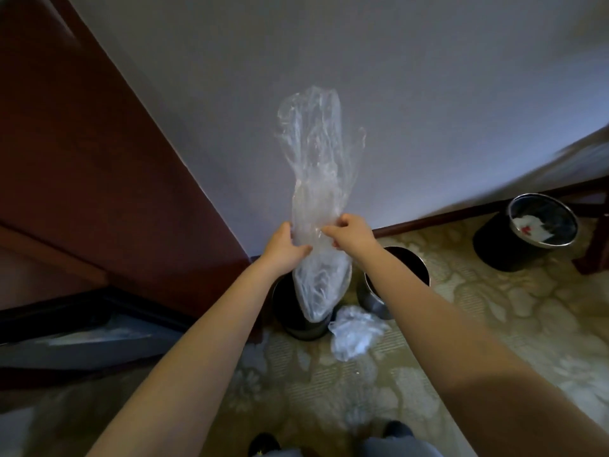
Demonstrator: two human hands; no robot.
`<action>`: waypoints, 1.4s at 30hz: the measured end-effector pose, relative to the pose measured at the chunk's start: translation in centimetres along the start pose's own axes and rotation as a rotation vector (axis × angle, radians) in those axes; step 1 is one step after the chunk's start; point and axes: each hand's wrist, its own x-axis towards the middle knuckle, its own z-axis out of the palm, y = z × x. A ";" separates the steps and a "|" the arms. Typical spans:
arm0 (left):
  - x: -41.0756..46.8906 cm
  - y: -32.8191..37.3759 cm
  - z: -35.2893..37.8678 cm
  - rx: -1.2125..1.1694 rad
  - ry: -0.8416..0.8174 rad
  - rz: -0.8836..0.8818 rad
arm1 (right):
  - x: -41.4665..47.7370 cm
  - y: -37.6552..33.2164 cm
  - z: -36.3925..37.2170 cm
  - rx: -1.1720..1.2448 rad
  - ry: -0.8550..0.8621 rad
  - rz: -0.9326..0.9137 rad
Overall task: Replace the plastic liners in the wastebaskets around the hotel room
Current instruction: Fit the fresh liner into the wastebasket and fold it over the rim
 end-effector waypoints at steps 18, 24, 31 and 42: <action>18.4 -29.1 15.0 -0.017 0.207 0.044 | 19.0 26.9 17.0 0.260 -0.059 -0.009; 20.8 -33.6 18.7 -0.028 0.237 0.065 | 20.7 31.4 18.3 0.202 -0.066 -0.079; 21.1 -37.1 21.2 -0.059 0.289 0.069 | 21.4 35.5 18.7 -0.113 -0.018 -0.191; 21.0 -38.2 20.1 -0.427 0.212 0.045 | 22.0 35.1 17.9 -0.337 -0.009 -0.369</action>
